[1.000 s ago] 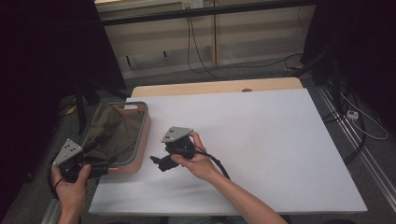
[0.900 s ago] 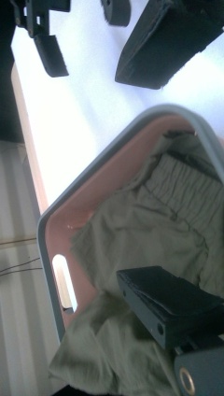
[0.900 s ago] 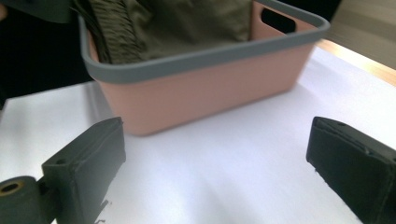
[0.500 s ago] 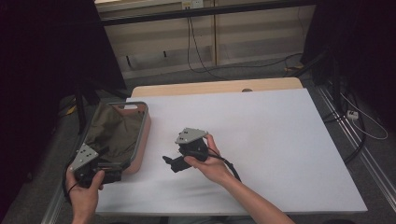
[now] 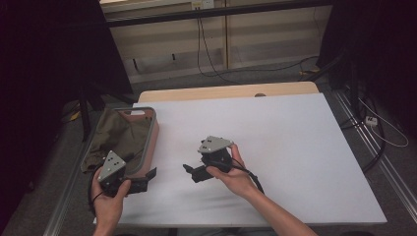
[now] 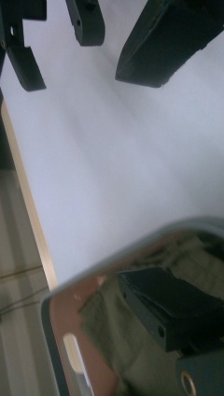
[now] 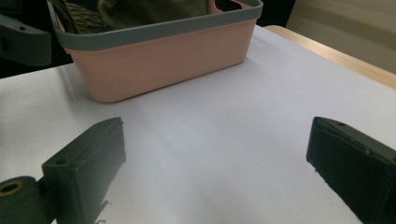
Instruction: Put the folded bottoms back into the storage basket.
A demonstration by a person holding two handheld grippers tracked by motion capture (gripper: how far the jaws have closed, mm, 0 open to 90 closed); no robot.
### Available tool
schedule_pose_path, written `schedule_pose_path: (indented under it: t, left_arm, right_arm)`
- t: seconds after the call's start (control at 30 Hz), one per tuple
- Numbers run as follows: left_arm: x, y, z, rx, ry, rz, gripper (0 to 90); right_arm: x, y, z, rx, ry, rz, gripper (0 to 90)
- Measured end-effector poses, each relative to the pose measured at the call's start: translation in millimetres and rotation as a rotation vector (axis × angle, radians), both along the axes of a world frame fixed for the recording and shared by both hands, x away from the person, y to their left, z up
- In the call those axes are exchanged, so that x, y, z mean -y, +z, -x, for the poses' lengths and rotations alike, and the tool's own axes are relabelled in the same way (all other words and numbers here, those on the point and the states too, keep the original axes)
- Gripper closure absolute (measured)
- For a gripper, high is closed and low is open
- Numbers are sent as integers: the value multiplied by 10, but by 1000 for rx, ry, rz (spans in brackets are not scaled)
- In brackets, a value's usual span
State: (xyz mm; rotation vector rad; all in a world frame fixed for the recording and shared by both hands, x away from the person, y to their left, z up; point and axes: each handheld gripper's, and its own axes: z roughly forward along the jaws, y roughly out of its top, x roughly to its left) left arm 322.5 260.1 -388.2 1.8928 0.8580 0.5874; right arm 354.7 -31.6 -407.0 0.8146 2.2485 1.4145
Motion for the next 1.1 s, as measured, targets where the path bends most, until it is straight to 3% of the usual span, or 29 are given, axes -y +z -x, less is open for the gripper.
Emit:
schedule_pose_path:
  t: [0.13,0.23,0.5,0.6,0.7,0.77,0.9,1.1]
  left_arm:
    - [141,6,-13,16,-46,-42,51]
    - [228,4,-37,-3,-58,-16,50]
    - [499,-62,-92,-13,-97,-50,40]
    - [586,-98,-122,-19,-102,-20,40]
    - [640,-120,-137,-19,-99,-31,40]
    - [677,-150,-142,-41,-83,-47,41]
    - [714,-193,-130,-52,-113,-60,44]
    - [727,-290,-117,-68,-133,-35,42]
  right_arm:
    - [81,1,35,8,-12,22,47]
    - [157,-1,57,16,-31,37,50]
    - [424,-17,115,27,-80,67,43]
    - [537,-39,136,23,-96,71,43]
    - [631,-68,150,10,-108,88,44]
    - [695,-84,176,11,-123,89,45]
    - [834,-110,237,5,-148,80,44]
    - [1032,-158,342,8,-190,79,44]
